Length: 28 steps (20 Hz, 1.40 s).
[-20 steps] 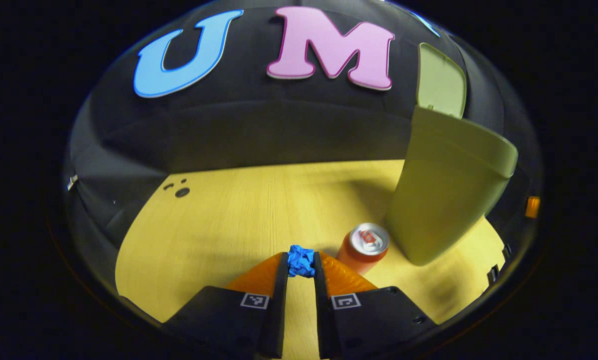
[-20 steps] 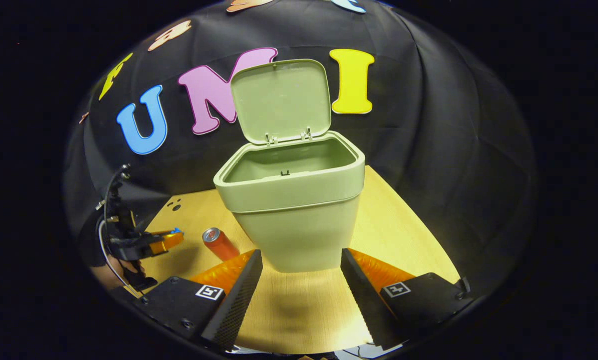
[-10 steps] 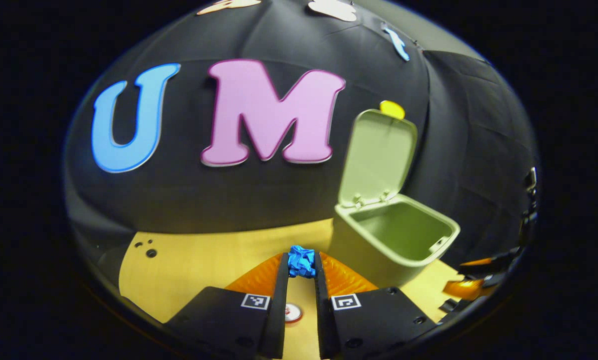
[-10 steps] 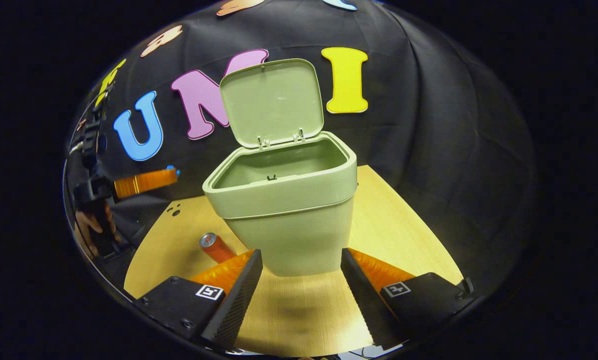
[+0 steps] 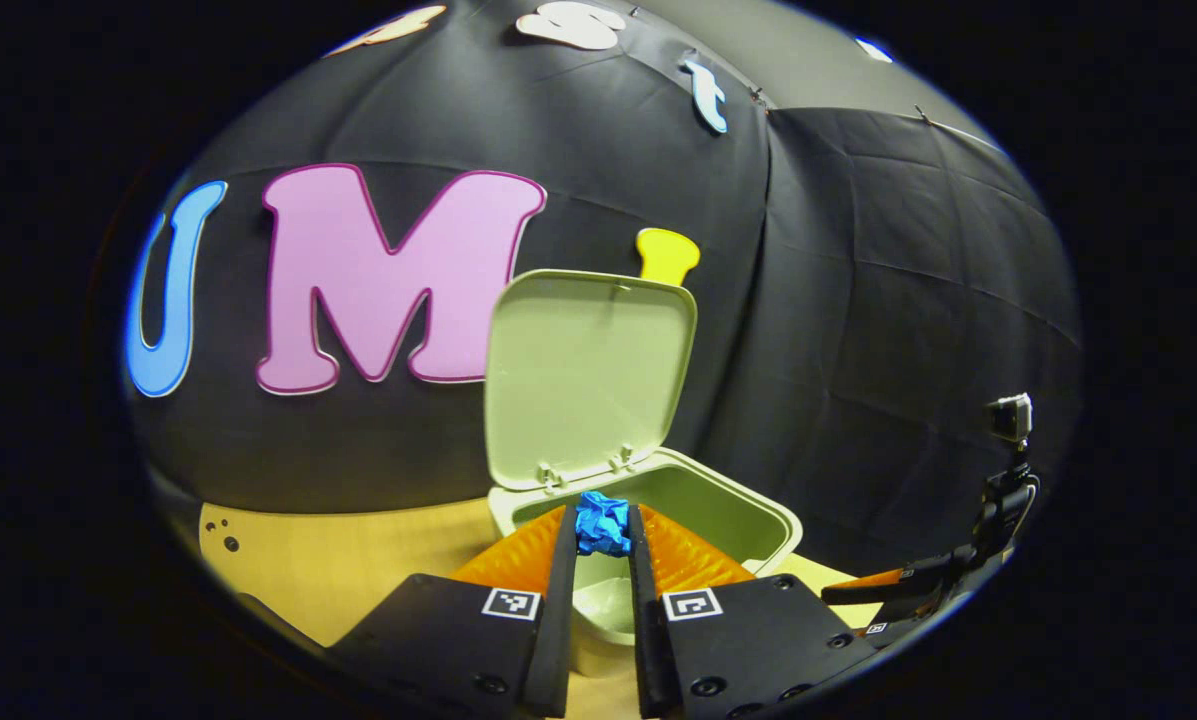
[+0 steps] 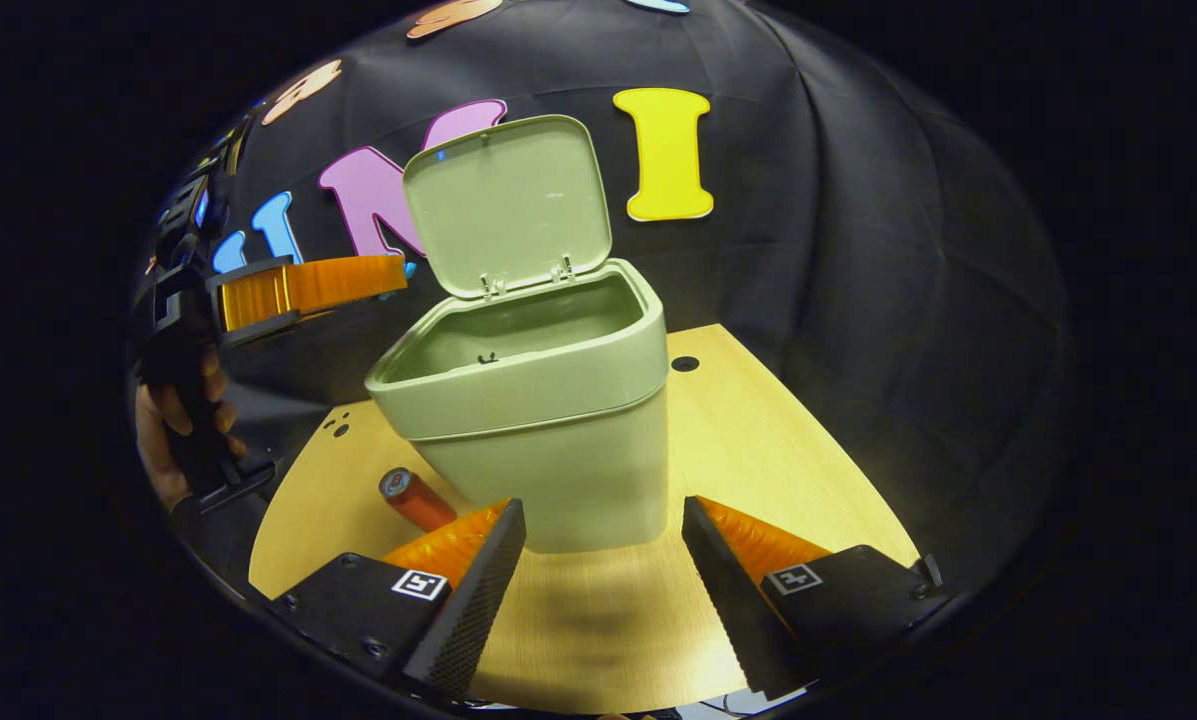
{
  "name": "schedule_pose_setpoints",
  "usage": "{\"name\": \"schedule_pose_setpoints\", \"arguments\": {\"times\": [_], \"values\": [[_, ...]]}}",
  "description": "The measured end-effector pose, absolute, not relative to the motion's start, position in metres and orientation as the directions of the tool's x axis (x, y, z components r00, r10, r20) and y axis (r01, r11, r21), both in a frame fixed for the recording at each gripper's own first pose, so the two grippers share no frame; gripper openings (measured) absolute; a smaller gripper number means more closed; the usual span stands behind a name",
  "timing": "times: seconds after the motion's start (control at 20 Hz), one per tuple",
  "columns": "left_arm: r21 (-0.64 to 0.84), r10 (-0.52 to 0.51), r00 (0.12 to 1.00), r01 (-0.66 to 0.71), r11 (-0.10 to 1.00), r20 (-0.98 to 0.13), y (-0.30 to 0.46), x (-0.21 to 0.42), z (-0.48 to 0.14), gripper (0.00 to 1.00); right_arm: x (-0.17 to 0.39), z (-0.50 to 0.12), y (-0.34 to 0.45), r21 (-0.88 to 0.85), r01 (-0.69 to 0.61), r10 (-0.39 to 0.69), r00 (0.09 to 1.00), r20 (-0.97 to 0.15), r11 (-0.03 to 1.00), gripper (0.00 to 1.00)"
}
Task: Press the lid of the desktop garbage bin to open it, pick up the crumpled paper on the desktop and throw it into the bin, then pick up the pop can on the desktop and drop it into the bin, and finally close the garbage bin lid.
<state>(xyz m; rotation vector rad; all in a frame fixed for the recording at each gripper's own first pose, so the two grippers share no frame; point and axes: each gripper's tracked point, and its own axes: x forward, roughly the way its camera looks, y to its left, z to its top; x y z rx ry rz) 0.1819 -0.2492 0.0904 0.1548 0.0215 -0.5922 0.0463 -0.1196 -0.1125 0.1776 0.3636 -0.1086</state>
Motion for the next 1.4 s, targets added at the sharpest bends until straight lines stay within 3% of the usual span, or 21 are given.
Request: {"name": "schedule_pose_setpoints", "arguments": {"times": [0.3,0.5,0.6,0.65,0.8,1.05,1.4], "values": [[0.15,-0.569,0.817,0.576,0.804,-0.092,-0.268,0.19,0.078,0.31,0.048,-0.115,-0.124,0.165,0.126,-0.057,0.927,-0.371,0.978,0.99],[0.15,-0.568,0.815,0.58,0.801,-0.115,-0.272,0.193,0.069,0.37,0.05,-0.118,-0.125,0.163,0.114,-0.044,0.923,-0.382,0.98,0.99],[0.148,-0.564,0.818,0.576,0.804,-0.116,-0.272,0.196,0.066,0.45,0.05,-0.117,-0.126,0.164,0.113,-0.042,0.923,-0.382,0.98,0.99],[0.15,-0.565,0.817,0.576,0.804,-0.114,-0.271,0.196,0.067,0.54,0.05,-0.117,-0.128,0.165,0.114,-0.043,0.923,-0.383,0.98,0.99],[0.148,-0.572,0.812,0.584,0.799,-0.116,-0.272,0.193,0.065,0.64,0.051,-0.118,-0.13,0.166,0.116,-0.043,0.921,-0.387,0.979,0.99],[0.137,-0.55,0.831,0.556,0.82,-0.078,-0.262,0.191,0.073,0.96,0.05,-0.119,-0.128,0.164,0.112,-0.04,0.92,-0.39,0.98,0.99],[0.08,-0.444,0.896,0.444,0.892,-0.013,-0.204,0.186,0.08,0.96,0.043,-0.117,-0.114,0.16,0.094,-0.025,0.921,-0.389,0.983,0.99]]}}
